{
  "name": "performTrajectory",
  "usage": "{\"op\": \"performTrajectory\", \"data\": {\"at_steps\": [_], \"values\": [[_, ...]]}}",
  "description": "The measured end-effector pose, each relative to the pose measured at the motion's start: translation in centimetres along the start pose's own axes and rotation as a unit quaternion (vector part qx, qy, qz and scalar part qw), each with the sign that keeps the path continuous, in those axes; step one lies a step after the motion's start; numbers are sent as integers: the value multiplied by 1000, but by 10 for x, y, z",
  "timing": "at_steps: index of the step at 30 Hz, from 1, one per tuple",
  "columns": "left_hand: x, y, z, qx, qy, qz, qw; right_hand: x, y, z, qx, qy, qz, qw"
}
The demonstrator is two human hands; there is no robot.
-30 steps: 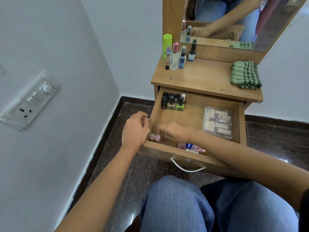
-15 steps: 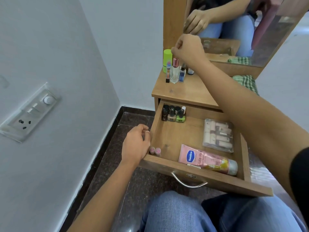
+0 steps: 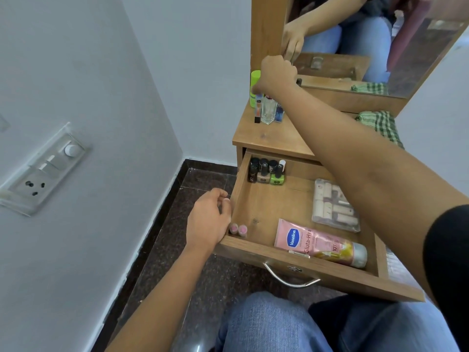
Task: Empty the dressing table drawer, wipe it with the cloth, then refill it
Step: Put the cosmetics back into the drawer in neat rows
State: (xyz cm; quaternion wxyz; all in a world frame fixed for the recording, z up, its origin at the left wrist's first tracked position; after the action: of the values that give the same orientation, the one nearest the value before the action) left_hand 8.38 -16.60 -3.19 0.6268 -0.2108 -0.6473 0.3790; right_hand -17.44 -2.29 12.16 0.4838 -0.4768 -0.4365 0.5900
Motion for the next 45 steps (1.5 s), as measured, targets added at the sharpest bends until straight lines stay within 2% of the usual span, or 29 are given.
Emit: {"op": "performTrajectory", "data": {"at_steps": [6, 11, 17, 22, 25, 29, 36, 39, 45], "values": [[0, 0, 0, 2, 2, 2, 1000, 0, 8, 1, -5, 2, -11, 1000], [0, 0, 1, -1, 2, 4, 1000, 5, -20, 3, 8, -59, 80, 995], [0, 0, 2, -3, -1, 12, 1000, 19, -73, -28, 118, -177, 211, 954], [1, 0, 1, -4, -4, 10, 1000, 28, -70, -96, 127, -262, 273, 917], [3, -1, 1, -5, -6, 11, 1000, 32, -39, -136, 70, -289, 284, 912], [2, -2, 1, -7, -9, 14, 1000, 41, 21, -183, -83, -344, 253, 901], [3, -3, 0, -2, 4, 9, 1000, 55, 99, -238, -275, -354, 226, 865], [3, -2, 0, 0, 6, 6, 1000, 55, 113, -251, -316, -347, 238, 851], [3, -2, 0, 4, 10, 7, 1000, 51, 123, -257, -331, -333, 255, 845]]}}
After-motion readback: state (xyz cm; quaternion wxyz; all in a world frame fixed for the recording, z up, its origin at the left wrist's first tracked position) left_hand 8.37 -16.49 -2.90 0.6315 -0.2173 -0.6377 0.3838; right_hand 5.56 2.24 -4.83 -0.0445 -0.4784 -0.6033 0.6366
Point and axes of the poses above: each hand's wrist, its own z-axis towards the middle knuckle, its own y-axis out of the palm, x = y × z, the point moved 3 cm from there along z, towards the middle knuckle
